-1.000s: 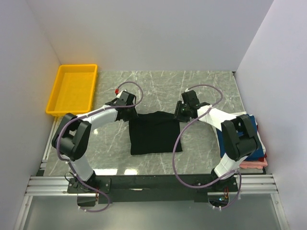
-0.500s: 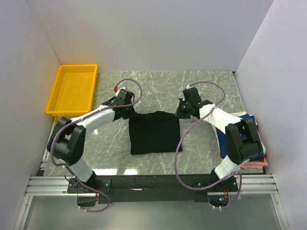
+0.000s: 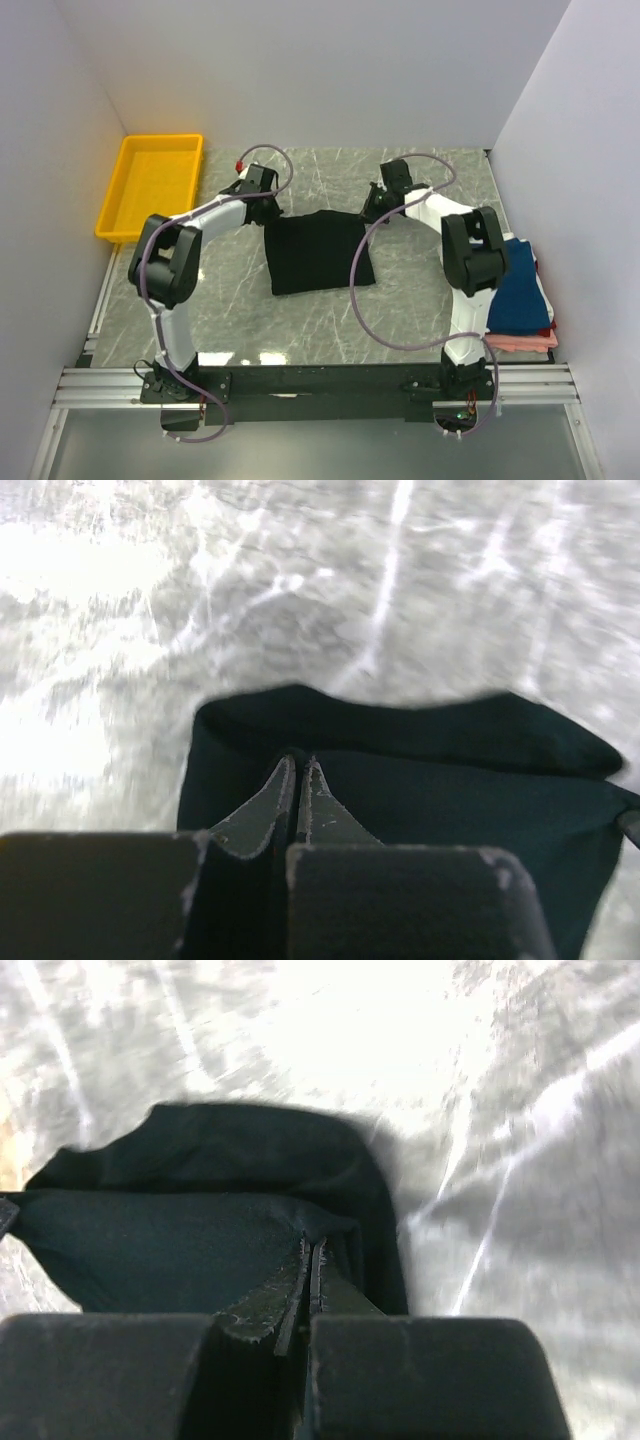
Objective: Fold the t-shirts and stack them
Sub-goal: Fold the tshirt
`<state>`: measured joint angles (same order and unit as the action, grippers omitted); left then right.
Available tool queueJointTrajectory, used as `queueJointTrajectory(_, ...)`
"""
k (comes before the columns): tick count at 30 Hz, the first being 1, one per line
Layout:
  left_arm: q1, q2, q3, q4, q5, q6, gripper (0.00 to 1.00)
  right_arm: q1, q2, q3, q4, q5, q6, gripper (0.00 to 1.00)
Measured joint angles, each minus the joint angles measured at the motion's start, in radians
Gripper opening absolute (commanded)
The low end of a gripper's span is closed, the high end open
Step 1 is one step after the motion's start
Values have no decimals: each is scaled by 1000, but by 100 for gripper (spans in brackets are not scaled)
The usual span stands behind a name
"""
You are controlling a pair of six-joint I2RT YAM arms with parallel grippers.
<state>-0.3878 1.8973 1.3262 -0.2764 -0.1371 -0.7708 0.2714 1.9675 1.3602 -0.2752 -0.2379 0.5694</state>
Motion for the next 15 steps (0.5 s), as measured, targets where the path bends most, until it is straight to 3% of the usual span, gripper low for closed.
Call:
queueJointTrajectory(2, 9, 51, 29, -8, 0, 0, 0, -11, 62, 39, -7, -27, 9, 11)
queueJointTrajectory(5, 26, 98, 71, -27, 0, 0, 1, -19, 109, 100, -29, -50, 16, 32)
queueJointTrajectory(6, 31, 105, 81, -31, 0, 1, 5, -21, 114, 116, -35, -51, 13, 44)
queueJointTrajectory(7, 39, 108, 90, -35, -1, 3, 19, -24, 115, 132, -41, -51, 14, 50)
queueJointTrajectory(9, 52, 109, 100, -42, -4, 14, 35, -31, 111, 155, -44, -51, 8, 61)
queueJointTrajectory(10, 61, 108, 103, -42, -8, 20, 50, -34, 108, 160, -43, -50, 3, 63)
queueJointTrajectory(11, 70, 108, 105, -42, -10, 24, 57, -37, 101, 161, -45, -45, 0, 63)
queueJointTrajectory(13, 82, 103, 105, -46, -14, 35, 66, -43, 87, 160, -66, -34, -4, 63)
queueJointTrajectory(15, 95, 87, 105, -55, -19, 43, 66, -48, 60, 150, -80, -25, -9, 63)
